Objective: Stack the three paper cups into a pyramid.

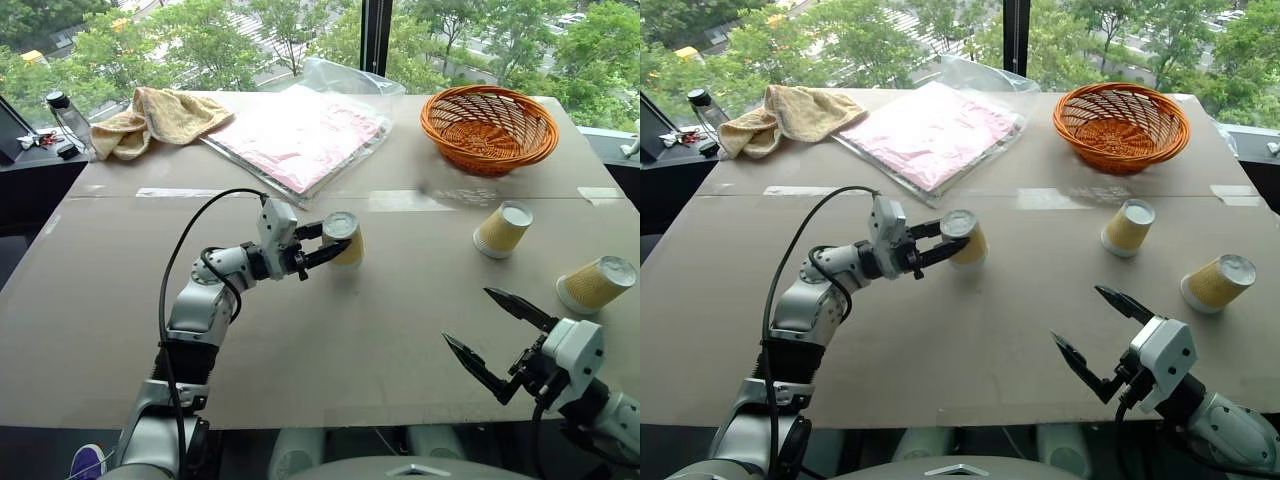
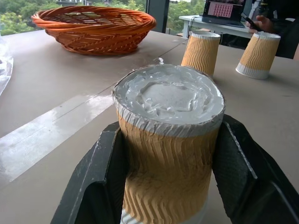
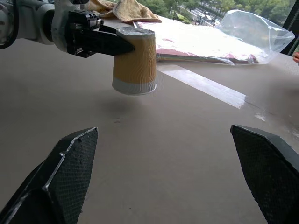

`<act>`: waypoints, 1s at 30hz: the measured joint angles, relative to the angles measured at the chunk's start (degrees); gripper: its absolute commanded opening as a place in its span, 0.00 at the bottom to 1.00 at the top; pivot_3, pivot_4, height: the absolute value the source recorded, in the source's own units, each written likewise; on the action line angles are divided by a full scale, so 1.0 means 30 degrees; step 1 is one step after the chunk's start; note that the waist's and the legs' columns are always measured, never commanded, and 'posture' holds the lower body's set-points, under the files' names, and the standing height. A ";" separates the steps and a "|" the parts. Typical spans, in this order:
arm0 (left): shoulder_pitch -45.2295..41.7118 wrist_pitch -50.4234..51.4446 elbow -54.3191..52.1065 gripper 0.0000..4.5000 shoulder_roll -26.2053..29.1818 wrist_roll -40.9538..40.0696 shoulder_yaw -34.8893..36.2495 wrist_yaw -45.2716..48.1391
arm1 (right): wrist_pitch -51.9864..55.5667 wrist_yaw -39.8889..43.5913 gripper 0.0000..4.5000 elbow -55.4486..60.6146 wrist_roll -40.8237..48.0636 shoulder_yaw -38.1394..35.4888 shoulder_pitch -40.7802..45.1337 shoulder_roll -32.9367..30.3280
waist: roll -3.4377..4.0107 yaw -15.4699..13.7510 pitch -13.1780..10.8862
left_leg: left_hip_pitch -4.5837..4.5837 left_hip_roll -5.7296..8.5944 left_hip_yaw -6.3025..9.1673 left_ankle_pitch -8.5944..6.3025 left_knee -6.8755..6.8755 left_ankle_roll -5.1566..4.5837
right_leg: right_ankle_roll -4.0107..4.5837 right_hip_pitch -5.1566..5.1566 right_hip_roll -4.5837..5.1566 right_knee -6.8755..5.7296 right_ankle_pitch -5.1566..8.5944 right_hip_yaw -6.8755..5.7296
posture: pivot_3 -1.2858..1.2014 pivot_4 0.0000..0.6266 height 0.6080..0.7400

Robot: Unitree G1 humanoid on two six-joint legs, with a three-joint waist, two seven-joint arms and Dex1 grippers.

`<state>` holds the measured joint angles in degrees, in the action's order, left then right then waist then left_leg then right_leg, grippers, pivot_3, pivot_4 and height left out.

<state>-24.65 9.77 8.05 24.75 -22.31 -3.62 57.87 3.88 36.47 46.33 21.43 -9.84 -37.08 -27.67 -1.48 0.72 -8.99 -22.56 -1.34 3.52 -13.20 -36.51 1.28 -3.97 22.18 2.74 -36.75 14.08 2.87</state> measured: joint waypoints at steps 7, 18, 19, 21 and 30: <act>-0.1141 -0.1064 0.2301 0.43 -0.1125 0.1110 -0.0762 0.0191 | -0.0599 -0.0388 1.00 0.0804 -0.0738 -0.0049 -0.1554 0.0607 | 0.0000 -0.0010 0.0001 | 0.0009 0.0000 0.0003 0.0001 -0.0005 -0.0001 | -0.0010 -0.0001 -0.0001 -0.0005 0.0055 0.0002 | 0.52 0.24 1.00; -0.1133 -0.0386 0.1960 0.99 -0.1272 0.0847 -0.0460 0.0358 | -0.0457 -0.1550 1.00 0.1636 -0.1058 -0.0277 -0.1974 0.1227 | 0.0000 -0.0004 0.0000 | -0.0002 -0.0001 0.0003 0.0000 -0.0007 -0.0001 | 0.0022 0.0000 0.0004 -0.0001 0.0039 0.0003 | 0.52 0.24 1.00; -0.0876 0.0105 0.1176 0.99 -0.1077 0.0364 -0.0153 0.0363 | -0.0215 -0.2013 1.00 0.1631 -0.1049 -0.0577 -0.1462 0.1450 | -0.0001 0.0053 0.0000 | 0.0000 -0.0007 0.0003 0.0000 -0.0007 0.0000 | 0.0026 0.0001 0.0003 -0.0002 0.0037 0.0004 | 0.52 0.24 1.00; -0.0431 0.0773 -0.0049 0.99 -0.0625 -0.0283 0.0400 0.0360 | 0.0502 -0.2845 1.00 0.1622 -0.0896 -0.1085 -0.0403 0.1608 | 0.0003 0.0060 0.0001 | 0.0008 -0.0008 0.0002 0.0000 -0.0002 0.0000 | 0.0038 0.0001 0.0003 -0.0007 0.0029 0.0006 | 0.52 0.24 1.00; 0.4312 0.1333 -0.4613 0.99 0.1543 -0.2392 0.2379 0.1498 | 0.7207 -0.6521 1.00 -0.0835 -0.2466 -0.2190 0.6678 0.0078 | 0.0010 -0.0020 -0.0007 | 0.0006 -0.0004 -0.0012 0.0001 0.0000 0.0000 | 0.0063 0.0004 0.0012 -0.0004 0.0021 0.0019 | 0.52 0.24 1.00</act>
<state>-11.71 13.77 -5.79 29.38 -29.48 3.52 62.37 25.50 16.91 43.83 14.04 -16.41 -17.04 -27.43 -1.45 0.66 -9.01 -22.54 -1.35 3.49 -13.19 -36.51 1.28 -3.78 22.19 2.78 -36.77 14.15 2.93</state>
